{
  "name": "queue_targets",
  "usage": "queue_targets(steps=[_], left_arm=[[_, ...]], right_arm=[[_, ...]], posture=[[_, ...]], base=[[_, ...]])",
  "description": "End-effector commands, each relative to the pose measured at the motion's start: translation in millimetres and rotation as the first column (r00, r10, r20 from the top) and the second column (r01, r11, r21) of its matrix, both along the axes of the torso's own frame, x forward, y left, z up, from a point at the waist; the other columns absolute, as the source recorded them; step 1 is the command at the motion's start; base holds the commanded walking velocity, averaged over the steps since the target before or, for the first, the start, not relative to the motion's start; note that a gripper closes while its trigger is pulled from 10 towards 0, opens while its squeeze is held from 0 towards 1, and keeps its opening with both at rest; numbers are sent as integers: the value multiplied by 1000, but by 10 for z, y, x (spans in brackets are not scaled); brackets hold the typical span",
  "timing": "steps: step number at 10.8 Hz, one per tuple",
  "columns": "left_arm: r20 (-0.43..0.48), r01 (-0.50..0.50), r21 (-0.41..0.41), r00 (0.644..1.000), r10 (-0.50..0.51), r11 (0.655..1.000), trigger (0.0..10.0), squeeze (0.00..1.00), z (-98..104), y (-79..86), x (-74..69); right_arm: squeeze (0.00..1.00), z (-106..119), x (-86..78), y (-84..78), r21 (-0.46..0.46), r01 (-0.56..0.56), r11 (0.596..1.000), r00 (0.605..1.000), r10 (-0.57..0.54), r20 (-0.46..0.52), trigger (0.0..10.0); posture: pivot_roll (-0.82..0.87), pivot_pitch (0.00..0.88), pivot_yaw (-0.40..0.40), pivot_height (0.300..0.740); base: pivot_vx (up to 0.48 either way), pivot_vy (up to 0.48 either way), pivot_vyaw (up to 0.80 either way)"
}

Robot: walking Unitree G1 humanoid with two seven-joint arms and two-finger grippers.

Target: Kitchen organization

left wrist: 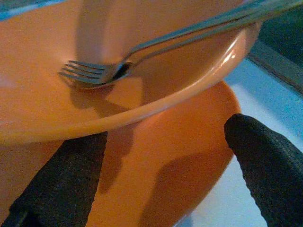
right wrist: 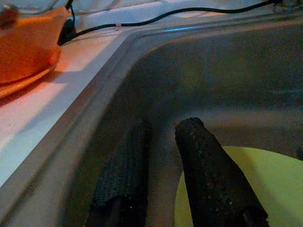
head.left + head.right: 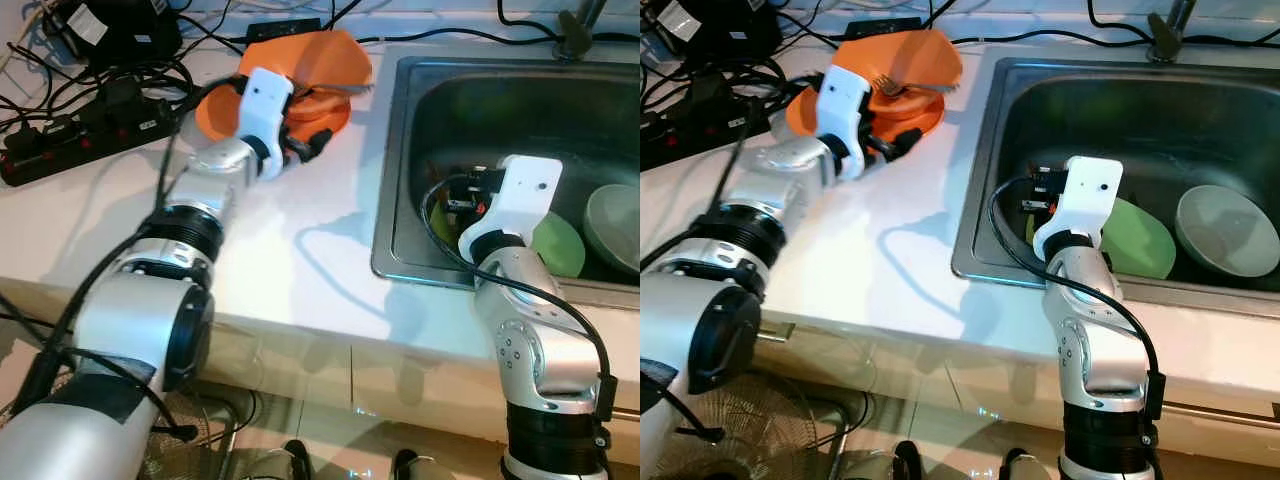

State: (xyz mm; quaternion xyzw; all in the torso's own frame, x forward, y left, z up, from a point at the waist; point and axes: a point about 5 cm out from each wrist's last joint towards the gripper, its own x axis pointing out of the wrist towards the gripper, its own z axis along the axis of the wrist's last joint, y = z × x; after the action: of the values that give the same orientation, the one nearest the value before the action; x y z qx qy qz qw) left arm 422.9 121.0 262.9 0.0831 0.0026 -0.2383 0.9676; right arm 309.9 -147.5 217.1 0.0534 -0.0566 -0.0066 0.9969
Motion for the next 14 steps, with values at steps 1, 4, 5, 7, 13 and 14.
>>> queue_targets(steps=[1,4,5,7,13,14], left_arm=[[12,-8,13,1000,8,1000,10000,0,12,87,-6],[95,91,191,989,-111,977,10000,0,143,238,-93],[90,128,223,984,-151,966,10000,0,110,273,-143],[78,216,332,964,-255,918,10000,0,-29,276,-261],[230,22,748,929,-291,663,10000,0,-280,69,-265],[221,12,785,929,-298,619,10000,0,-375,3,-237]], right_arm=[[0,40,15,15,13,-4,1000,1000,3,25,10000],[0,47,86,28,30,2,1000,999,-4,45,10000],[0,36,114,50,36,-3,999,999,2,46,10000],[0,47,168,111,45,-24,999,998,22,57,10000],[0,11,197,175,72,-22,997,997,16,75,10000],[0,5,166,146,72,-10,997,997,4,77,10000]], posture=[[7,189,132,740],[40,161,144,740],[56,146,143,740],[68,135,135,740],[74,130,177,740],[60,137,179,740]], base=[[0,0,0],[0,0,0],[0,0,0],[0,0,0],[0,0,0],[0,0,0]])
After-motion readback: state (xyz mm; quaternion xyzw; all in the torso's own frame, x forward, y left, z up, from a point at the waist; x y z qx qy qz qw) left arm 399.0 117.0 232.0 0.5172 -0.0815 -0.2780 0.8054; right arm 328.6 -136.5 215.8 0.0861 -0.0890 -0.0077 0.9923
